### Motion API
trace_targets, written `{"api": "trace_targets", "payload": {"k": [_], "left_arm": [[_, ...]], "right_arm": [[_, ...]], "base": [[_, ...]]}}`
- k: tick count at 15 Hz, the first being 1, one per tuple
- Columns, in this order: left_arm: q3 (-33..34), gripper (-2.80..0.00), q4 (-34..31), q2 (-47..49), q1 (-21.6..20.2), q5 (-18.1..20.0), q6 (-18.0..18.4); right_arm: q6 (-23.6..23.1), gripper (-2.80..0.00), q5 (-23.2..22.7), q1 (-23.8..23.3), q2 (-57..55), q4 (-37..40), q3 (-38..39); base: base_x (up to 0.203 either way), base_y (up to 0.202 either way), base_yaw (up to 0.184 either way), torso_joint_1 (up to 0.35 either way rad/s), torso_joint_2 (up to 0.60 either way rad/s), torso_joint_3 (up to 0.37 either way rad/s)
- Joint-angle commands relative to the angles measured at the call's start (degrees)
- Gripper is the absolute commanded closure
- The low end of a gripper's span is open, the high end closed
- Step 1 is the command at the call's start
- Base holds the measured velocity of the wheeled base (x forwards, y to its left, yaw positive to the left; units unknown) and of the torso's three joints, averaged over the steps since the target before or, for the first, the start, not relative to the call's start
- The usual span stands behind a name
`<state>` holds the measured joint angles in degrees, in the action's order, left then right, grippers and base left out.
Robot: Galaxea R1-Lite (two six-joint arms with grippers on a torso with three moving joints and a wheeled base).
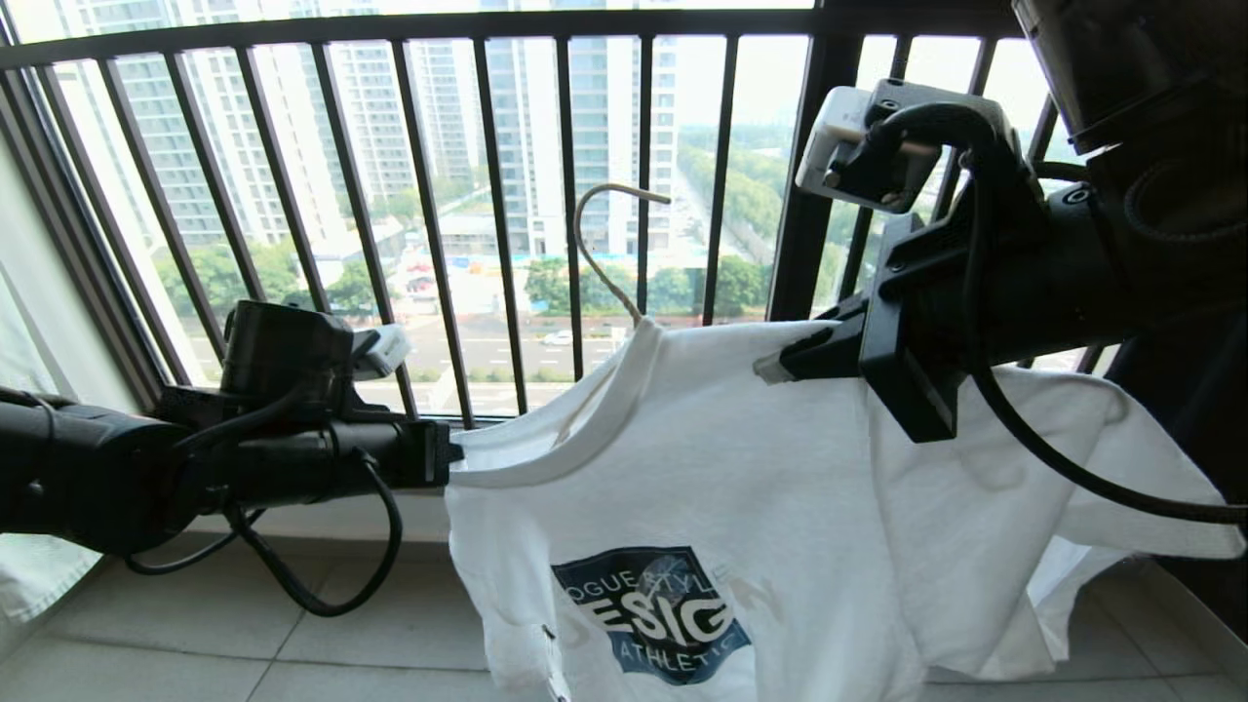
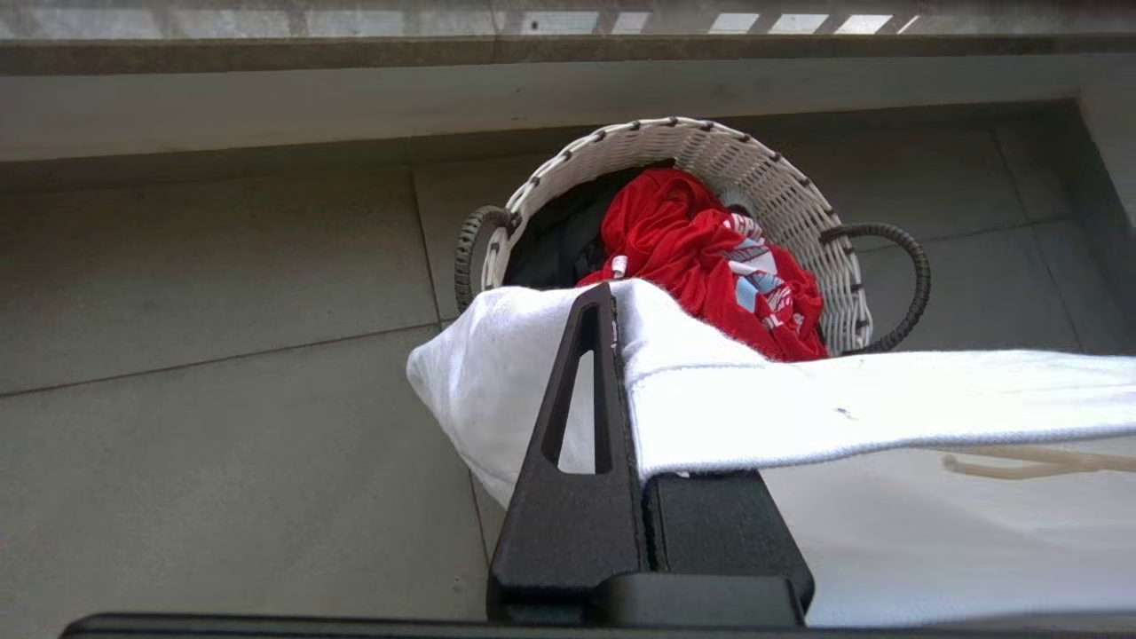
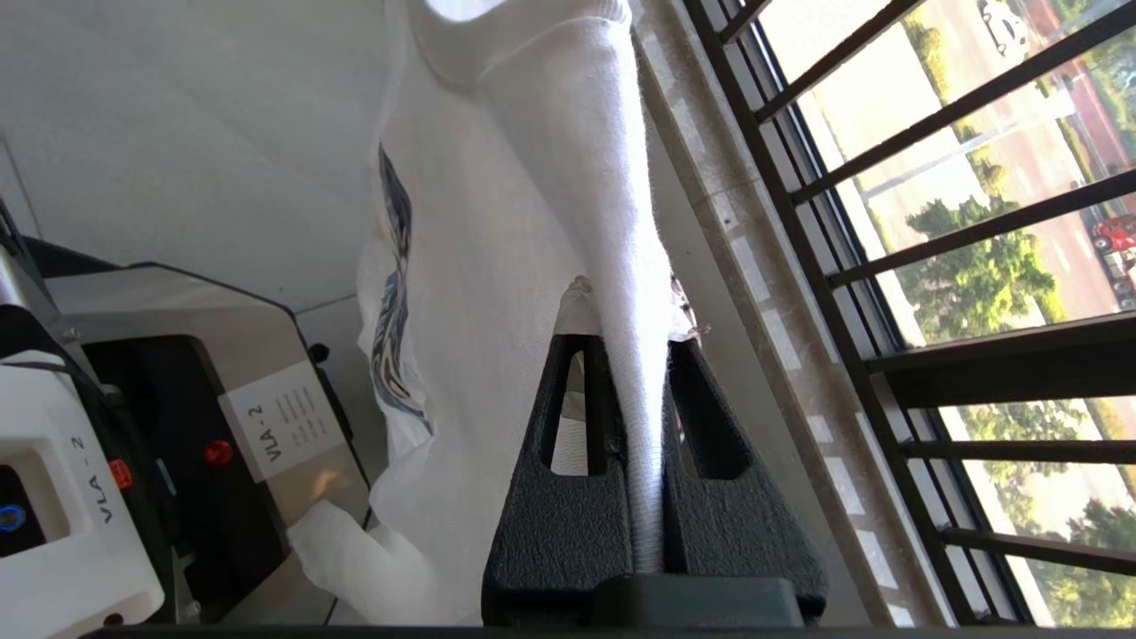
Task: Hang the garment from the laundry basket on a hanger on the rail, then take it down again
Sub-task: Hang the clothes on the clothes rack
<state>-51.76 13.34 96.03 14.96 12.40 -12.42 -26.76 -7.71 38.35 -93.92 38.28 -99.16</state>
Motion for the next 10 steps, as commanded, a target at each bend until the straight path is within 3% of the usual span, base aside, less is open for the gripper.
{"api": "trace_targets", "payload": {"k": [1, 5, 10], "left_arm": [[-0.55, 0.00, -0.15, -6.70, 0.74, 0.15, -0.10], [-6.00, 0.00, -1.38, -8.21, 1.56, 0.01, -0.14], [-20.88, 0.00, -15.02, -9.73, 3.76, -0.24, -0.01]], "right_arm": [[0.17, 0.00, -0.91, 0.23, -2.95, -1.42, 0.33], [3.01, 0.00, -3.52, 0.32, -6.80, -8.12, 0.11], [10.44, 0.00, -11.92, -1.32, -7.61, -12.94, 0.69]], "base": [[0.000, 0.000, 0.000, 0.000, 0.00, 0.000], [0.000, 0.000, 0.000, 0.000, 0.00, 0.000], [0.000, 0.000, 0.000, 0.000, 0.00, 0.000]]}}
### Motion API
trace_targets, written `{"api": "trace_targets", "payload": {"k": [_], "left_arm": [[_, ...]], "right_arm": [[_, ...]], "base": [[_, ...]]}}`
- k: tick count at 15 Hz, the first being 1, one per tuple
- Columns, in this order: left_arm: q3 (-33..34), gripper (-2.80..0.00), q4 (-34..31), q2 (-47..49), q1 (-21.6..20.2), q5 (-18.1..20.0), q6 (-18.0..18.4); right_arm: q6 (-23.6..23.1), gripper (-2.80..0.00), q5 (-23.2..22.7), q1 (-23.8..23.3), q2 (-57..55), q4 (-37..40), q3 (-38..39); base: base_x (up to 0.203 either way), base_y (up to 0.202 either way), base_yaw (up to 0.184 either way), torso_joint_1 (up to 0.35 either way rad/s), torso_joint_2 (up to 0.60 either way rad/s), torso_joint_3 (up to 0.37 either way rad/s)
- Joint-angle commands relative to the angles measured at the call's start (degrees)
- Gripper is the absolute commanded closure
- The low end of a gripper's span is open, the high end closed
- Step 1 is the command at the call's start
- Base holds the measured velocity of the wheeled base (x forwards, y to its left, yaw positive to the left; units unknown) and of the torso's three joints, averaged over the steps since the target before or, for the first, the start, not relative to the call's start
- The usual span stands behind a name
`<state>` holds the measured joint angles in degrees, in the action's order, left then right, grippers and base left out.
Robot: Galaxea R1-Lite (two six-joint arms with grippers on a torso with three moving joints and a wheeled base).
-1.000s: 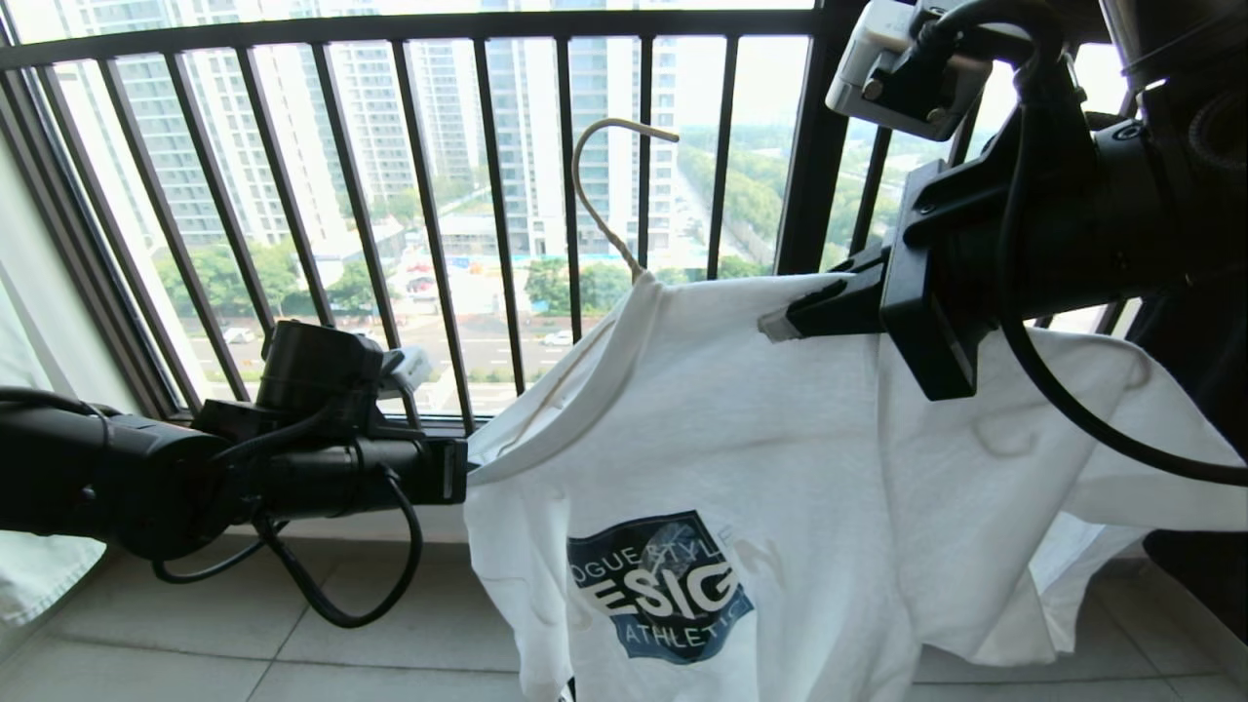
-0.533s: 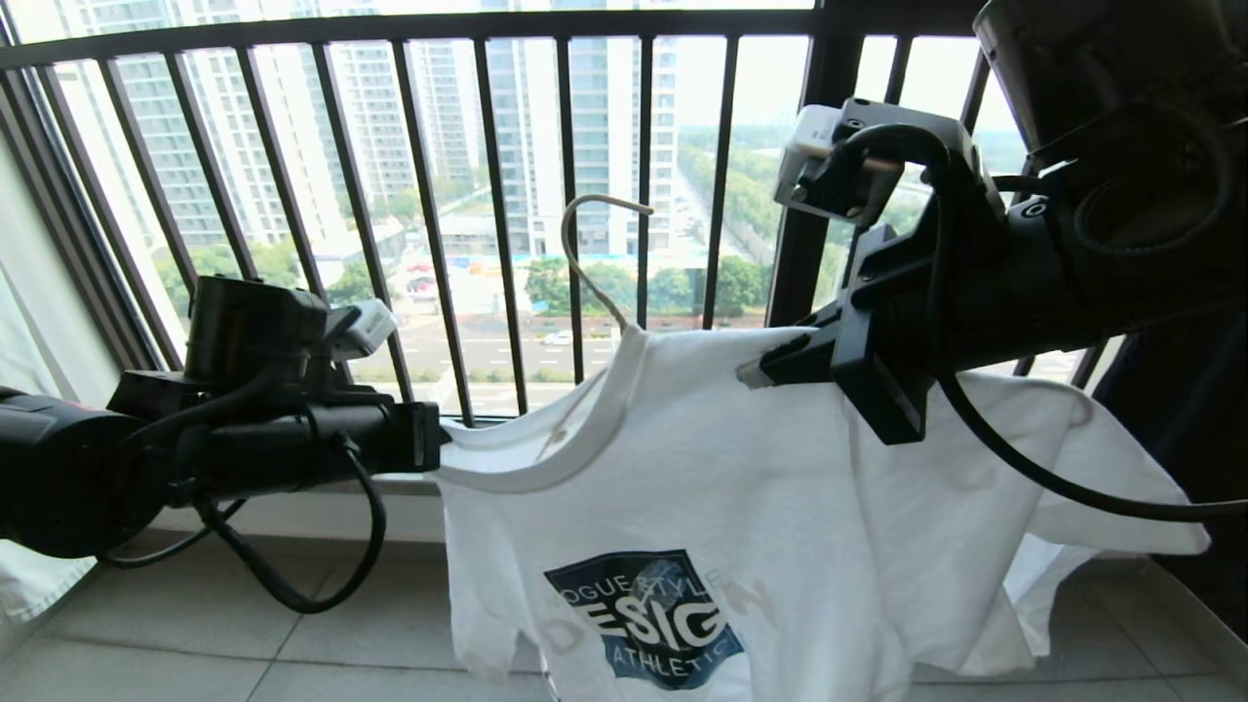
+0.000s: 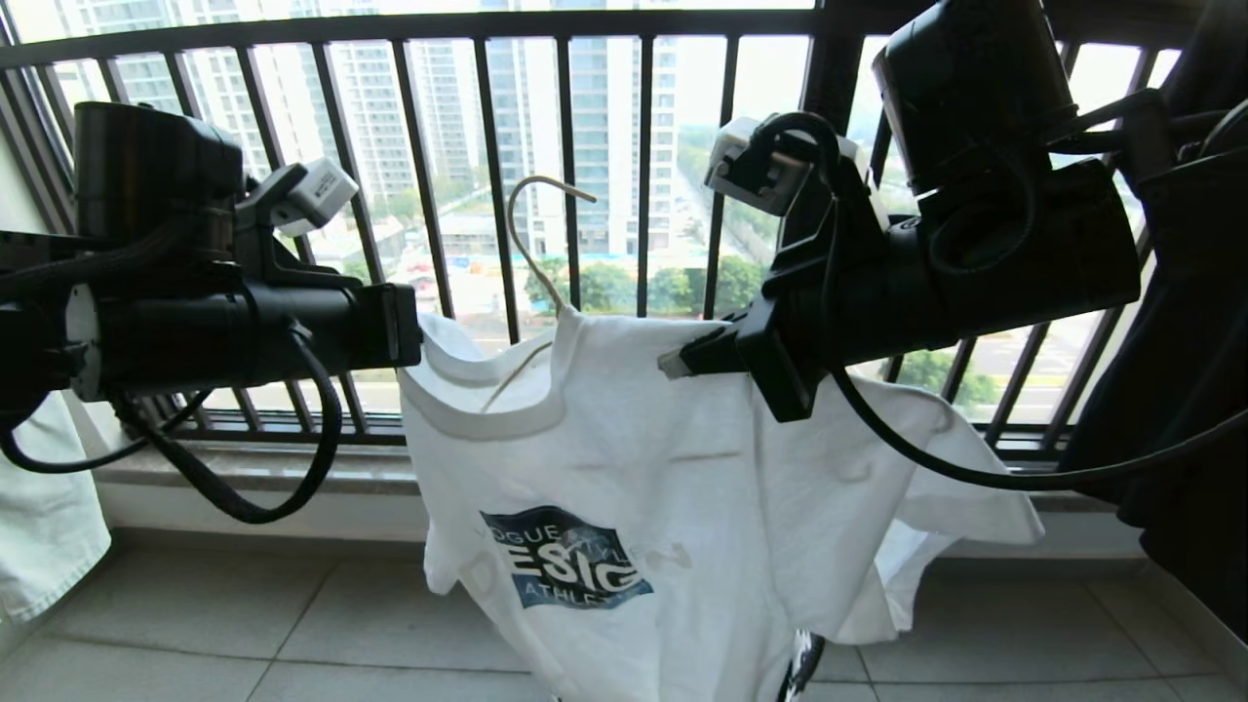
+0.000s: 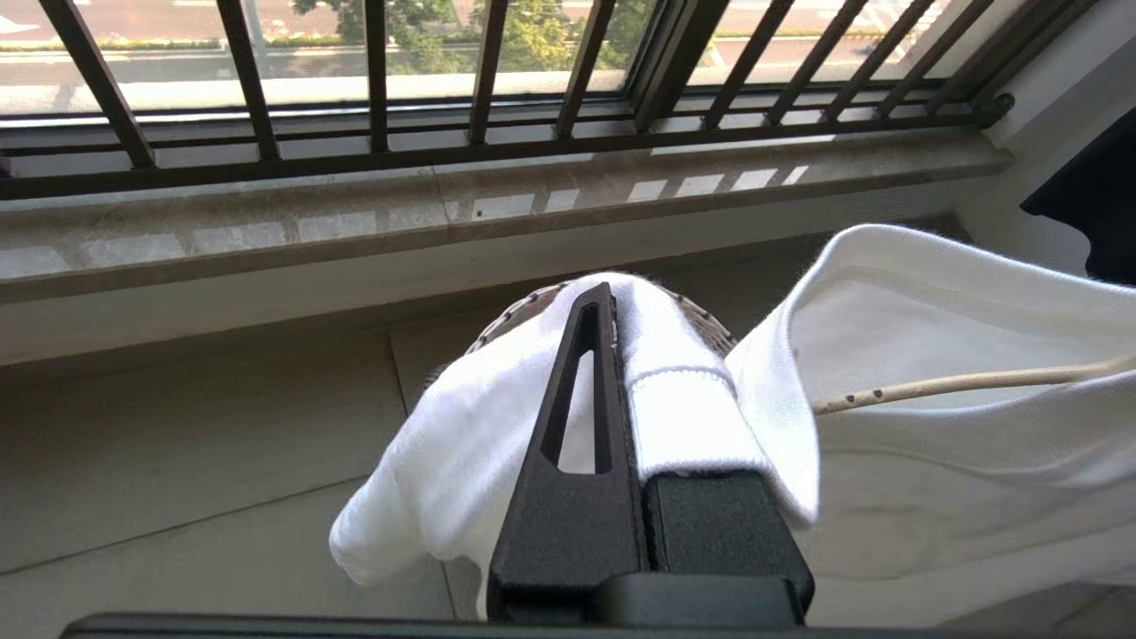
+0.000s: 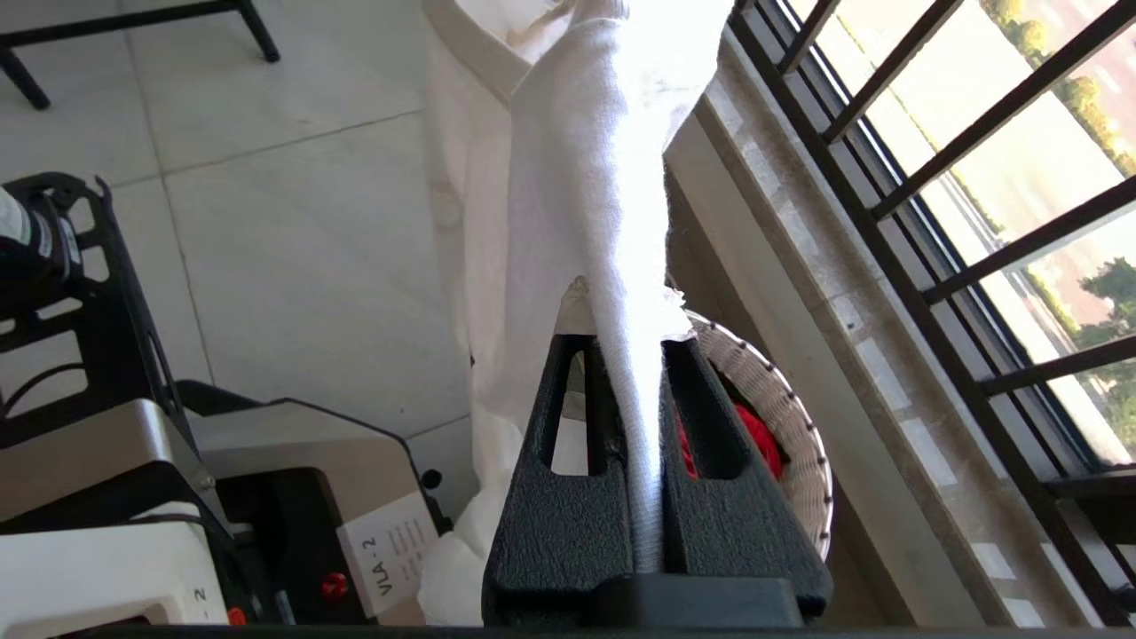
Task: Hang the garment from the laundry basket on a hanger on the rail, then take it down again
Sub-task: Hang the clothes on the clothes rack
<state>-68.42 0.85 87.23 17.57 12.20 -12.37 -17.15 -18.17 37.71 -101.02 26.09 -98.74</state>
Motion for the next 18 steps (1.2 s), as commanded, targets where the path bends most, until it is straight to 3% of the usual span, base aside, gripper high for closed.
{"api": "trace_targets", "payload": {"k": [1, 3, 7, 9, 11, 15, 18], "left_arm": [[-6.22, 0.00, -4.23, -1.21, 2.21, -0.17, 0.02], [-9.61, 0.00, -7.38, -1.68, 4.13, -0.87, 0.14], [-13.93, 0.00, -8.41, -0.22, 6.92, -8.27, 0.16], [-16.40, 0.00, -8.41, 0.88, 9.04, -10.46, 0.08], [-17.49, 0.00, -8.29, 1.69, 10.91, -15.94, 0.06], [-25.46, 0.00, -8.30, 5.07, 9.35, -22.70, 0.51], [-29.89, 0.00, -8.11, 7.53, 6.90, -26.15, 4.60]], "right_arm": [[1.55, 0.00, -2.11, -1.17, -0.41, -2.39, 0.93], [6.06, 0.00, -3.42, -2.08, -0.39, -8.49, 3.16], [14.71, 0.00, -6.36, -4.57, 0.73, -23.23, 10.29], [16.26, 0.00, -6.40, -4.65, 1.46, -28.01, 13.17], [19.91, 0.00, -6.22, -4.76, 2.65, -32.86, 15.86], [20.42, 0.00, -5.60, -5.16, 7.22, -36.66, 22.27], [20.47, 0.00, -5.48, -5.37, 9.49, -36.73, 25.79]], "base": [[0.000, 0.000, 0.000, 0.000, 0.00, 0.000], [0.000, 0.000, 0.000, 0.000, 0.00, 0.000], [0.000, 0.000, 0.000, 0.000, 0.00, 0.000], [0.000, 0.000, 0.000, 0.000, 0.00, 0.000], [0.000, 0.000, 0.000, 0.000, 0.00, 0.000], [0.000, 0.000, 0.000, 0.000, 0.00, 0.000], [0.000, 0.000, 0.000, 0.000, 0.00, 0.000]]}}
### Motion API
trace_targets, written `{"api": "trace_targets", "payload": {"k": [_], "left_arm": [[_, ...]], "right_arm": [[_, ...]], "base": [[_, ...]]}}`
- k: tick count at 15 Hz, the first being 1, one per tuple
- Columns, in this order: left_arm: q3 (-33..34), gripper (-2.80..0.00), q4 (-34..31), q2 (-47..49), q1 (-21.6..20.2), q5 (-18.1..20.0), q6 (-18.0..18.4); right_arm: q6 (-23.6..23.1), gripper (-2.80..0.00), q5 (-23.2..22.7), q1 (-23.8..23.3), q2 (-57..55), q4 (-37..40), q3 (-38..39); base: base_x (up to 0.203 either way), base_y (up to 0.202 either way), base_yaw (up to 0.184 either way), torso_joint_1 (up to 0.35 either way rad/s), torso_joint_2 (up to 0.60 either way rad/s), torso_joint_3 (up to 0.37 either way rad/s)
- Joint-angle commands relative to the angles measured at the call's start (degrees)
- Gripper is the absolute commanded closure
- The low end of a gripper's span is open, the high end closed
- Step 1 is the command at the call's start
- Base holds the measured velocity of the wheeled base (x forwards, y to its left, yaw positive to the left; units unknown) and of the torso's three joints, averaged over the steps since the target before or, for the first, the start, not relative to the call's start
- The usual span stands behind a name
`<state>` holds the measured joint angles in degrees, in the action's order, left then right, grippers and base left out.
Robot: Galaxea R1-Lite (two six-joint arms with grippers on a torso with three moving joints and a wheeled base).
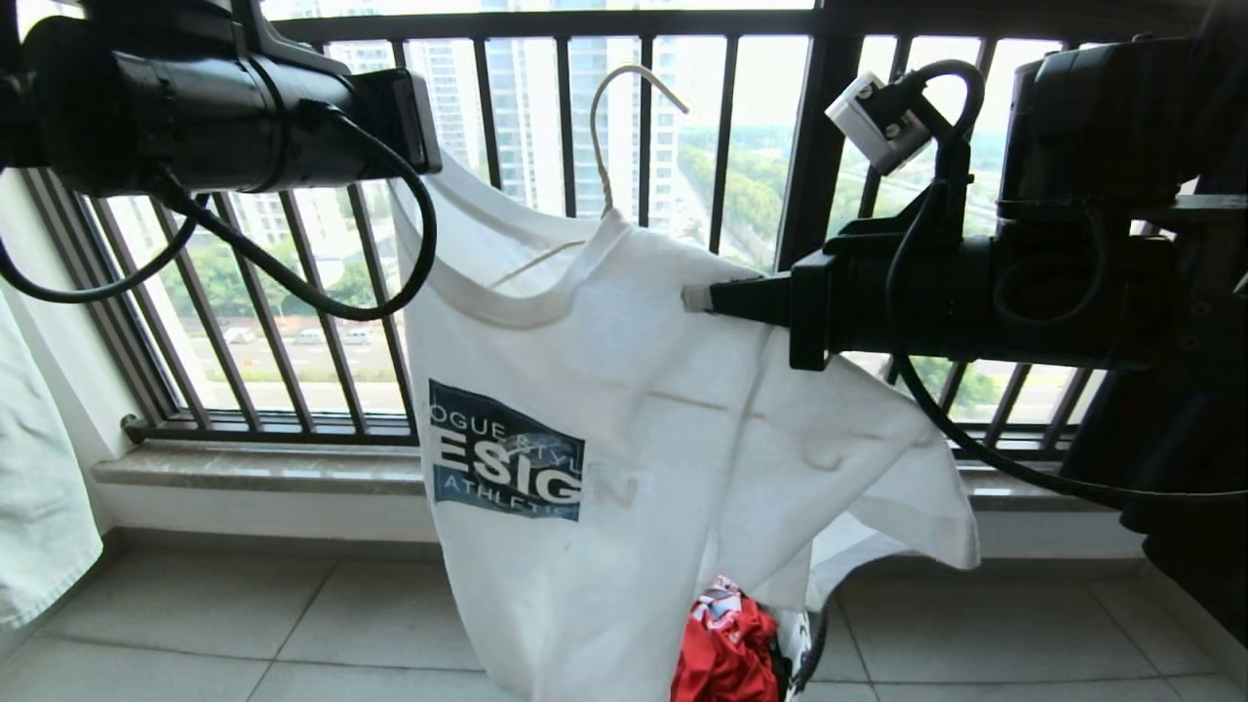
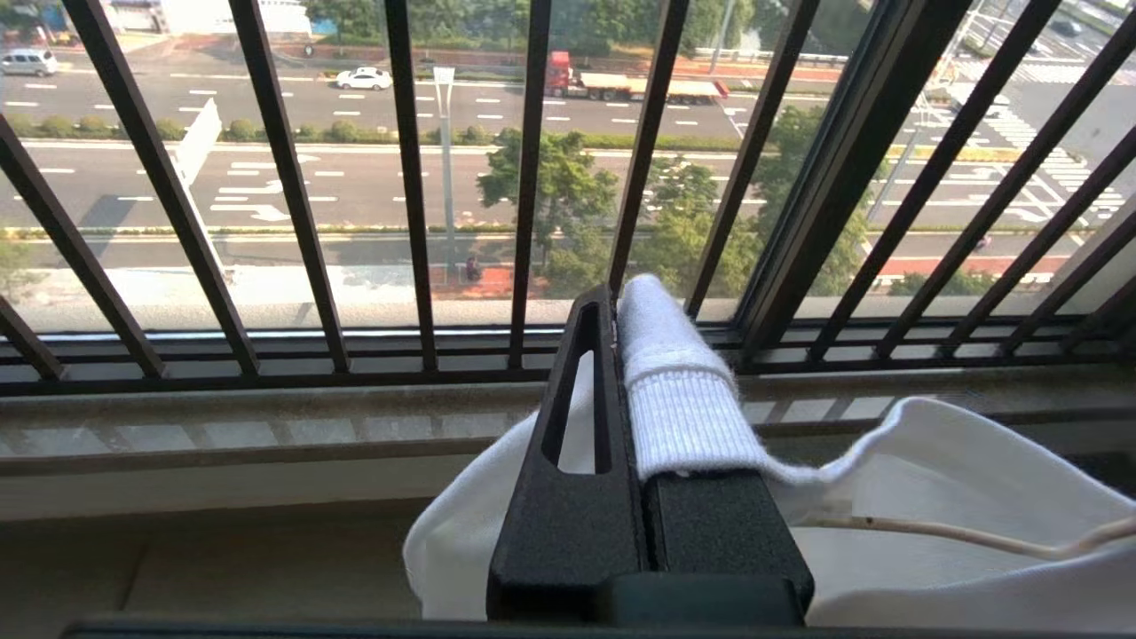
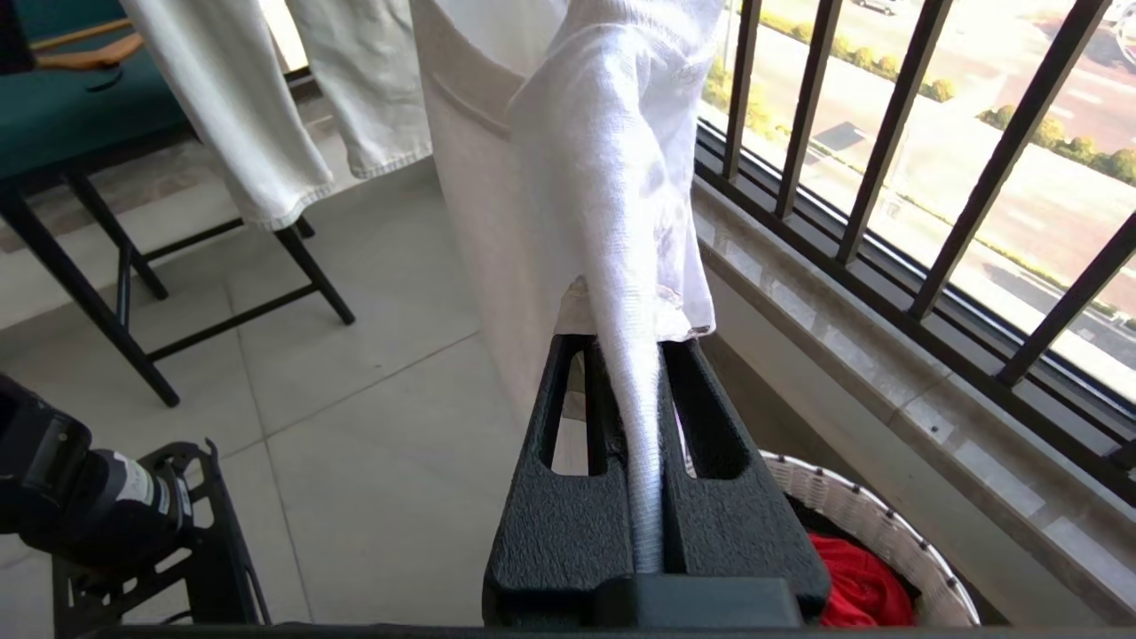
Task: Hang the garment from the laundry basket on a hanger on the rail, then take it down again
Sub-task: Hang the clothes on the clothes rack
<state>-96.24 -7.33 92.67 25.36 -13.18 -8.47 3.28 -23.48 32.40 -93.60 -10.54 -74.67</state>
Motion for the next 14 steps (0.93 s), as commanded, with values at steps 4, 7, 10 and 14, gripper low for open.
{"api": "trace_targets", "payload": {"k": [4, 7, 10, 14], "left_arm": [[-4.68, 0.00, 2.28, 6.36, -1.71, -10.87, 4.69], [-4.58, 0.00, 3.47, 6.64, -0.98, -14.71, 4.69], [-5.01, 0.00, 3.37, 7.97, -1.02, -19.51, 4.69], [-4.63, 0.00, 2.99, 7.58, 1.93, -19.60, 4.58]], "right_arm": [[-2.61, 0.00, 1.51, -1.11, 2.68, -0.53, 2.69], [-3.01, 0.00, 3.09, -1.59, 1.67, -1.18, 2.51], [-2.96, 0.00, 3.53, -2.77, 1.76, -2.60, 2.42], [-2.28, 0.00, 3.51, -4.19, 1.49, -5.10, 2.16]], "base": [[0.000, 0.000, 0.000, 0.000, 0.00, 0.000], [0.000, 0.000, 0.000, 0.000, 0.00, 0.000], [0.000, 0.000, 0.000, 0.000, 0.00, 0.000], [0.000, 0.000, 0.000, 0.000, 0.00, 0.000]]}}
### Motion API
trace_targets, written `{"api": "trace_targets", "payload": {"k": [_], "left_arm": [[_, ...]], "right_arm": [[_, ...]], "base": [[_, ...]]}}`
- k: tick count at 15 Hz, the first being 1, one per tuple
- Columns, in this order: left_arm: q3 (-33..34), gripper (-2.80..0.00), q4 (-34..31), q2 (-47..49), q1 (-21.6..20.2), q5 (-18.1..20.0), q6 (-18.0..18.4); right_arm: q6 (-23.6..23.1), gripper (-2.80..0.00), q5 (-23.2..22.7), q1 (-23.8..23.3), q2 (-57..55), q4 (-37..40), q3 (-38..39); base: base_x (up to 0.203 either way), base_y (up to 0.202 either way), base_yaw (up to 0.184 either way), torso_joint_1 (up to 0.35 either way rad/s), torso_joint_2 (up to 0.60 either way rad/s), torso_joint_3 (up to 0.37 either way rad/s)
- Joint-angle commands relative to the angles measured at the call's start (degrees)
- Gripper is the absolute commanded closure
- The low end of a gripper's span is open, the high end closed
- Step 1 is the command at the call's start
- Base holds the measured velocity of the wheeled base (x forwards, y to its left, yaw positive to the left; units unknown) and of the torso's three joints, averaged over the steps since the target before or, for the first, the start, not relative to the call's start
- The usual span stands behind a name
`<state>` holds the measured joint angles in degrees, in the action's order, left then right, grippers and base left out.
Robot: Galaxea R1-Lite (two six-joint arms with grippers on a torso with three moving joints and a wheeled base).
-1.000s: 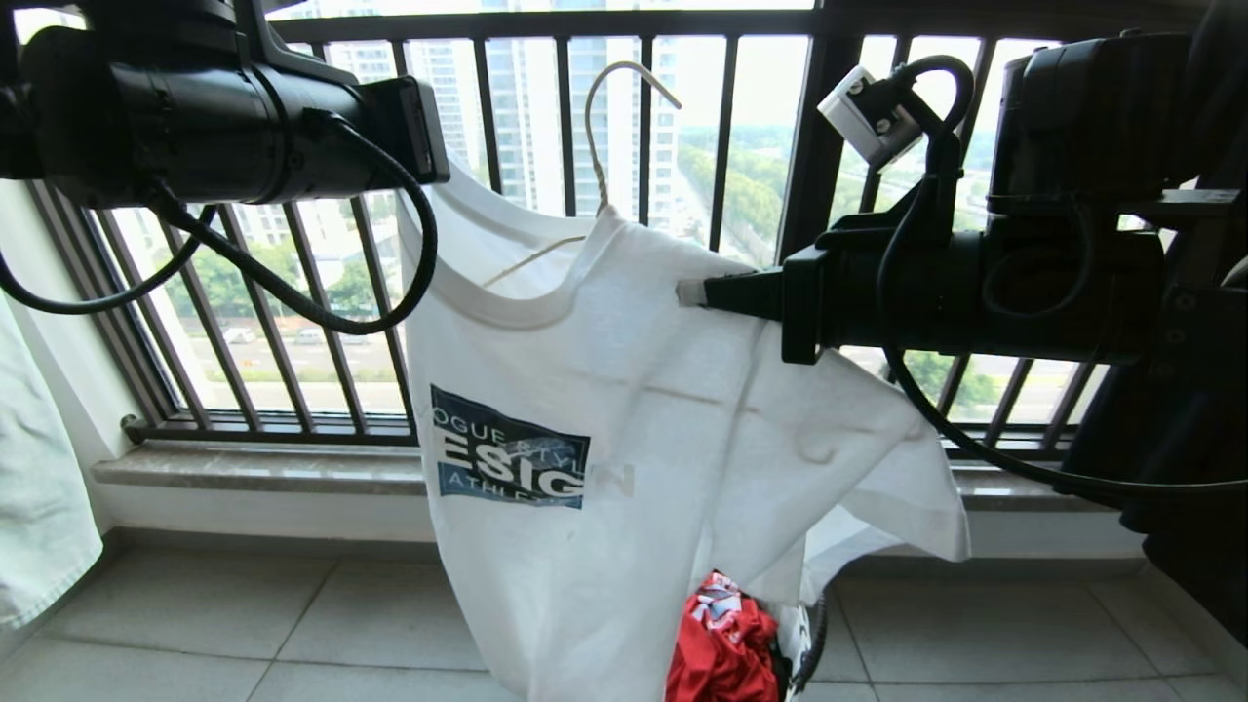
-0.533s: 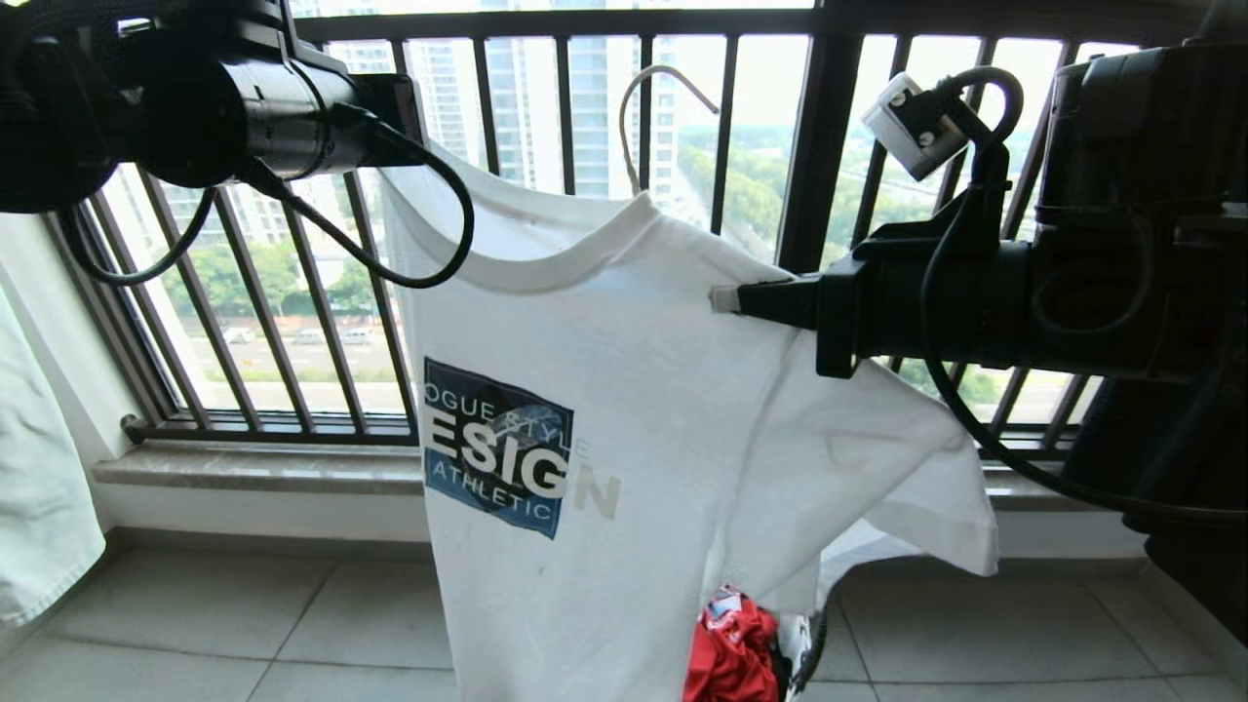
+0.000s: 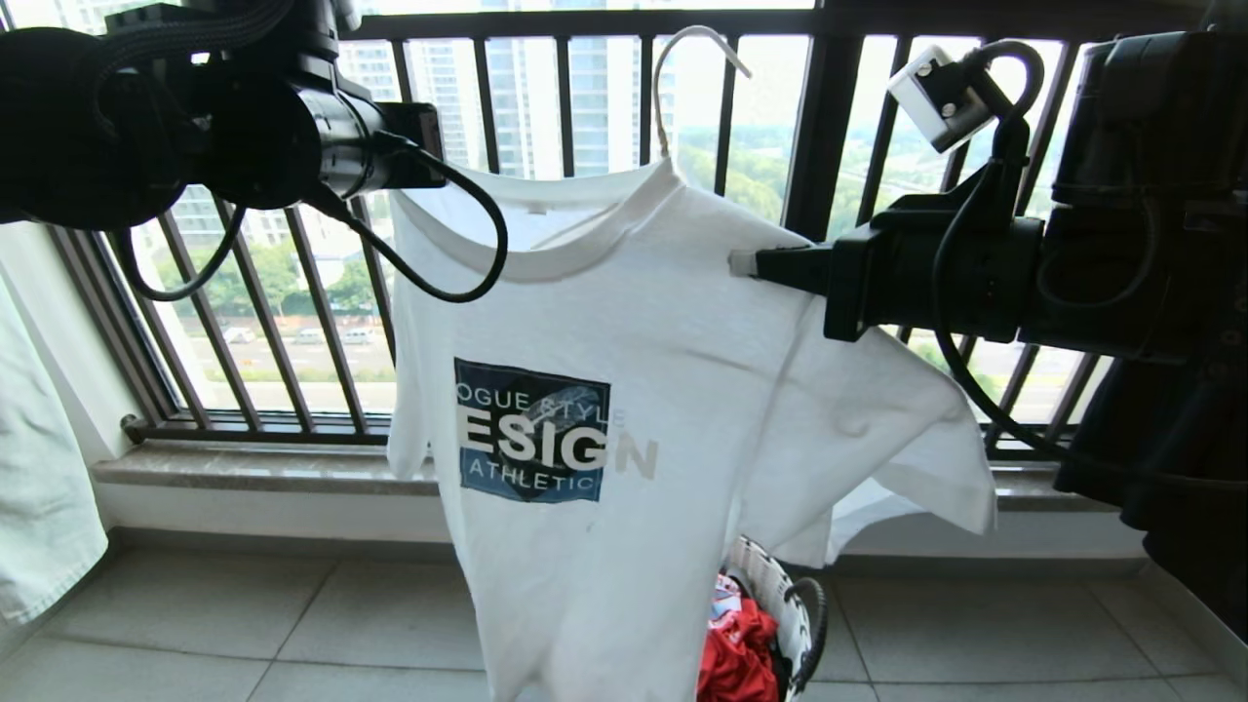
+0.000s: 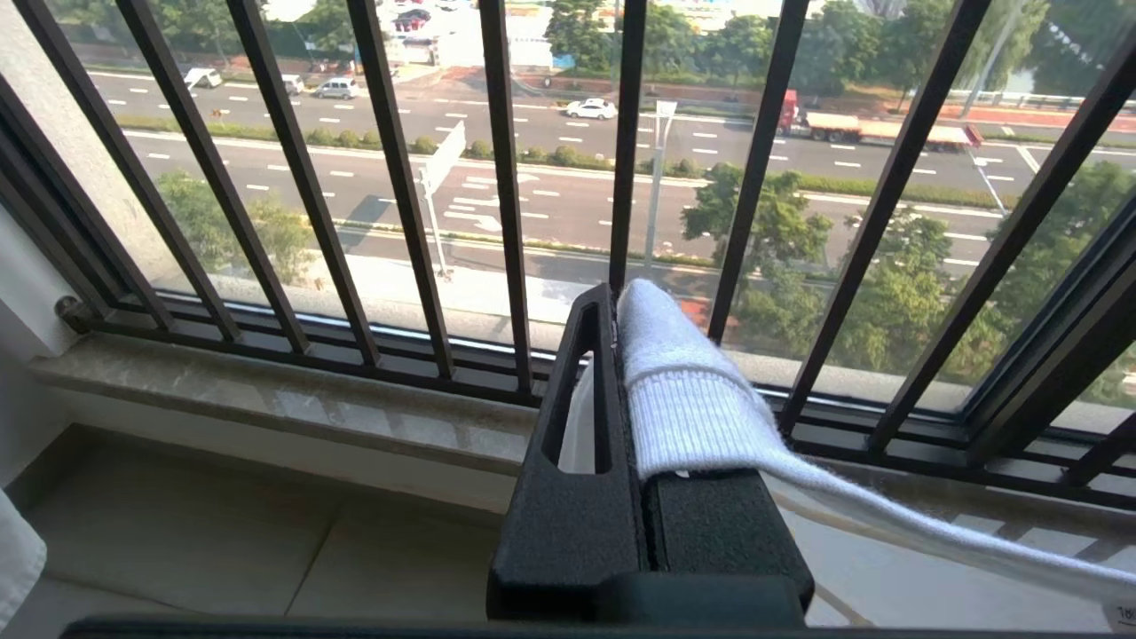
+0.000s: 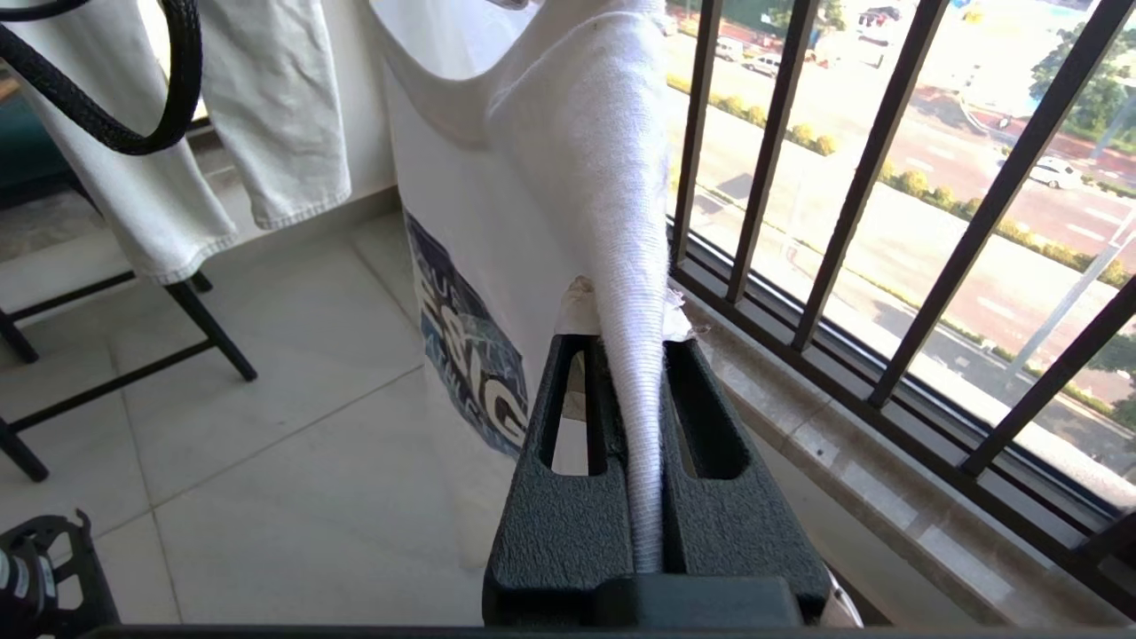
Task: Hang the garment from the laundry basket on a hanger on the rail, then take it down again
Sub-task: Hang the clothes on the clothes rack
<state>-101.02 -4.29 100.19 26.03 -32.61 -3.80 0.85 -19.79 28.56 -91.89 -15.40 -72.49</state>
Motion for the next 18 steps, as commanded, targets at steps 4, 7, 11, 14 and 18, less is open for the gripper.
{"api": "trace_targets", "payload": {"k": [4, 7, 11, 14, 18], "left_arm": [[-3.06, 0.00, -0.02, 3.32, 4.61, 0.01, -0.14], [-4.84, 0.00, -0.07, 5.60, 5.45, 0.00, 0.01], [-9.33, 0.00, -3.57, 6.92, 5.53, -0.75, -0.27], [-10.60, 0.00, -2.66, 7.90, 5.71, -0.49, -0.15], [-10.87, 0.00, 5.68, 9.14, 6.05, -0.26, 3.20]], "right_arm": [[3.11, 0.00, -1.29, 0.49, -0.97, -0.40, -0.09], [7.45, 0.00, -3.22, 0.71, -0.95, -1.77, -0.44], [11.08, 0.00, -3.95, 0.63, -1.52, -1.92, -2.46], [12.42, 0.00, -4.03, 0.71, -1.54, -1.92, -2.66], [13.41, 0.00, -4.11, 0.69, -1.71, -2.07, -2.67]], "base": [[0.000, 0.000, 0.000, 0.000, 0.00, 0.000], [0.000, 0.000, 0.000, 0.000, 0.00, 0.000], [0.000, 0.000, 0.000, 0.000, 0.00, 0.000], [0.000, 0.000, 0.000, 0.000, 0.00, 0.000], [0.000, 0.000, 0.000, 0.000, 0.00, 0.000]]}}
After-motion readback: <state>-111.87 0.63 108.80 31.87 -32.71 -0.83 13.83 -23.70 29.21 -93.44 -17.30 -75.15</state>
